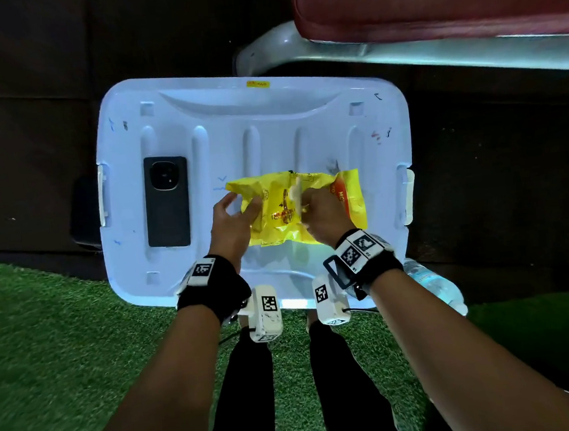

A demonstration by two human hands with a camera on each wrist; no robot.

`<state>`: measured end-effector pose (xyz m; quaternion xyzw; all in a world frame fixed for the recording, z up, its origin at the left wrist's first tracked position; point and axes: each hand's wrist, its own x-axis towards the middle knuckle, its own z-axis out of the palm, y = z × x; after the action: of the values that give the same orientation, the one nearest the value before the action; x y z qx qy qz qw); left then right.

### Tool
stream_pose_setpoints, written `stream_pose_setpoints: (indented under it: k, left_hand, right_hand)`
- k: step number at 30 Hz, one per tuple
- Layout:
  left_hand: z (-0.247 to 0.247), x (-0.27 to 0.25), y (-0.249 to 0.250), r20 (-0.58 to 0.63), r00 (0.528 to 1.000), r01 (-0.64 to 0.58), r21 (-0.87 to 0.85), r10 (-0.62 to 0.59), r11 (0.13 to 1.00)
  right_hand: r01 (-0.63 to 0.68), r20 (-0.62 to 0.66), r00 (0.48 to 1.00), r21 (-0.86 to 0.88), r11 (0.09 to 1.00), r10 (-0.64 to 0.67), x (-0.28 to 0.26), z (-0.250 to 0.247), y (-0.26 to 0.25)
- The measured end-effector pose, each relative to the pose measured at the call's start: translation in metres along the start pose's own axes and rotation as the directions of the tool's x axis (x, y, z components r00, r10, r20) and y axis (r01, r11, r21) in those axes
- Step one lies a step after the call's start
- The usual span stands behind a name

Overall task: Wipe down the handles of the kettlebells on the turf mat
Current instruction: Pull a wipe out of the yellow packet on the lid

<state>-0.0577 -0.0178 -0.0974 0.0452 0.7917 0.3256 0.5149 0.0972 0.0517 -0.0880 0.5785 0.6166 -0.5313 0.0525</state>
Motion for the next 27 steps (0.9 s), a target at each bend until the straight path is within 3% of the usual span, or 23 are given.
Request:
stream_pose_setpoints:
  k: [3,5,8,11,14,18,23,27]
  left_hand:
    - [-0.004,0.003,0.002,0.088,0.996,-0.022,0.011,0.021,1.000]
    - [-0.007,0.005,0.003,0.132,0.991,-0.004,-0.002,0.004,1.000]
    - [-0.007,0.009,0.003,0.110,0.994,-0.035,0.083,0.026,0.996]
    - [-0.005,0.011,0.006,0.117,0.990,-0.096,0.146,0.079,0.985]
    - [-0.007,0.010,0.008,0.170,0.981,-0.123,0.203,0.089,0.971]
    - [-0.015,0.005,0.004,0.326,0.945,-0.060,0.204,-0.010,0.977]
    - [-0.018,0.003,0.005,0.378,0.926,-0.063,0.219,-0.025,0.974]
    - [-0.013,0.003,0.009,0.397,0.918,-0.073,0.185,-0.007,0.980]
  right_hand:
    - [-0.023,-0.004,1.000,0.049,0.999,0.023,0.003,0.003,0.001]
    - [-0.018,-0.011,1.000,0.184,0.983,0.020,0.003,0.007,0.002]
    - [-0.033,-0.041,0.998,0.360,0.932,0.052,0.003,0.015,0.003]
    - [-0.065,-0.082,0.991,0.418,0.906,0.110,0.004,0.020,0.003]
    - [-0.027,-0.102,0.992,0.386,0.922,0.072,0.007,0.018,0.005]
    - [-0.018,-0.117,0.992,0.194,0.981,0.041,0.006,0.019,0.009]
    - [-0.041,-0.026,0.999,0.078,0.996,0.043,0.005,0.022,0.008]
    - [-0.048,0.013,0.999,0.178,0.983,0.046,0.011,0.016,0.007]
